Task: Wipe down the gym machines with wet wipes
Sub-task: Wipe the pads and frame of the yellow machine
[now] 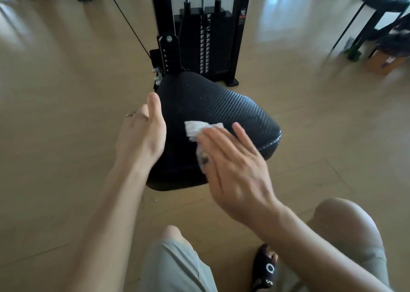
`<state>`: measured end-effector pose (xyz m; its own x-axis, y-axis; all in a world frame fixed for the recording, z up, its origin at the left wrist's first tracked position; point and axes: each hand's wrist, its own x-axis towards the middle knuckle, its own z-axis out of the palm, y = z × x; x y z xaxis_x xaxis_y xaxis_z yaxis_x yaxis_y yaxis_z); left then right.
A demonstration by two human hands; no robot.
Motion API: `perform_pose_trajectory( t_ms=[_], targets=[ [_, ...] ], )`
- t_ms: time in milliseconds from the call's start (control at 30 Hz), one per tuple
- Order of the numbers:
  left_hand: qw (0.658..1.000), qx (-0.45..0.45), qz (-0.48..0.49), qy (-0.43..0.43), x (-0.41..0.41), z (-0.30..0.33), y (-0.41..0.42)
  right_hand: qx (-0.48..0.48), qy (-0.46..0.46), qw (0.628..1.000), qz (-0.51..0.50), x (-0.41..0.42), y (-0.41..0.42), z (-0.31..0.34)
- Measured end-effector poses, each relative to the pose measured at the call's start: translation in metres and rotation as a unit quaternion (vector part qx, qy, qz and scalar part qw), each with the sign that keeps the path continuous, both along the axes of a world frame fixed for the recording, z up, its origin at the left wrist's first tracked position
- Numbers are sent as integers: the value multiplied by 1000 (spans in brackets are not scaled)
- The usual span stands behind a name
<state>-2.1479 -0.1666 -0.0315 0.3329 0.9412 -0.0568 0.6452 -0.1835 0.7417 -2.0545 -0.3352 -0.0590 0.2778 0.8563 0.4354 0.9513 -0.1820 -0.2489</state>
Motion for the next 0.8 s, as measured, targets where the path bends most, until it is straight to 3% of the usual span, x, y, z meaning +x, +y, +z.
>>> perform_pose_trajectory(
  t_ms=[100, 200, 267, 367, 433, 533, 633, 800],
  targets=[
    [1000, -6, -6, 1, 0, 1, -4, -1, 57, 983, -174, 55, -23, 1],
    [1000, -8, -11, 10, 1, 4, -4, -1, 87, 969, -230, 49, -14, 2],
    [1000, -7, -13, 9, 1, 4, -4, 5, 73, 976, -204, 14, -1, 5],
    [1000, -1, -8, 16, 1, 3, -3, 16, 56, 995, -80, -40, 10, 5],
    [1000, 2, -6, 18, 0, 3, -2, 6, 29, 999, -35, -32, 8, 9],
    [1000, -4, -4, 13, 0, 3, -2, -54, 8, 993, -106, 30, -6, 9],
    [1000, 2, 1, 3, 1, 4, -3, -75, 66, 971, -219, 71, -16, 11],
    [1000, 0, 5, -16, 1, 3, -4, -65, 68, 986, -134, 0, -4, 9]
  ],
)
